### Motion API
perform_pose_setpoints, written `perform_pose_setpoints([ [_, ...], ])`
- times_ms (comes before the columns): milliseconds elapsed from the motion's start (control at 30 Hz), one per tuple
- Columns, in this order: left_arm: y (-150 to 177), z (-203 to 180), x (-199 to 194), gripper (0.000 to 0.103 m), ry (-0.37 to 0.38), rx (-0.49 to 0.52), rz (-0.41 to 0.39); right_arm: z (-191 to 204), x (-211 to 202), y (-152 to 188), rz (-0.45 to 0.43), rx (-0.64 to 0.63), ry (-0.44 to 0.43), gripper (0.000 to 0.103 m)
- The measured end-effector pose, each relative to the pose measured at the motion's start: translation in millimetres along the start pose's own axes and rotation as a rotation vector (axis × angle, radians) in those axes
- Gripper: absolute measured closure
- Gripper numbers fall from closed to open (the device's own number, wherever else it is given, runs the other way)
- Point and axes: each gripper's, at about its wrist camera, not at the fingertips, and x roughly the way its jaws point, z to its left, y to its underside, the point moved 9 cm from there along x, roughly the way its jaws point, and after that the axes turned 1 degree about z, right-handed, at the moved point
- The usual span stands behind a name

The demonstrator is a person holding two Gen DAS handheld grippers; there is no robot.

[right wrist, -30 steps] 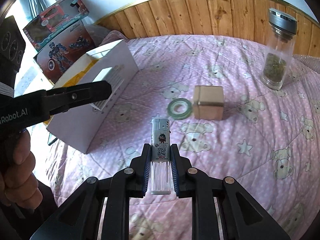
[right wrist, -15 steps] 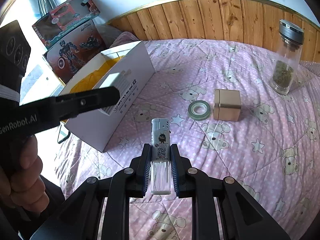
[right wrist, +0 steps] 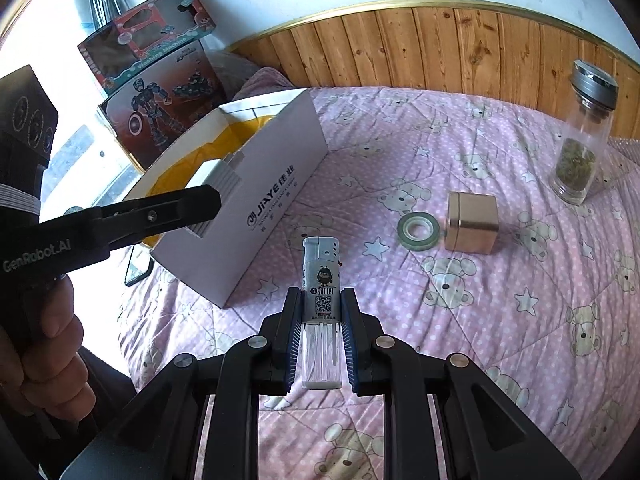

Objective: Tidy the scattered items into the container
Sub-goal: 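Lift the charger cube and lighter and carry both over the white box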

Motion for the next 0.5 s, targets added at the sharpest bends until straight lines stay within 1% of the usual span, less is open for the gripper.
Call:
perform_pose_setpoints([
  [167, -1.4, 13.4, -4.4, 0.071, -0.006, -0.018, -0.006, 10.5, -3.0, -5.1, -0.016, -0.018, -0.006, 0.082],
  [500, -10.3, 44.7, -17.3, 0.071, 0.008, -0.071, -0.027, 33.6, 1.5, -13.7, -0.028, -0.061, -0.02, 0.083],
])
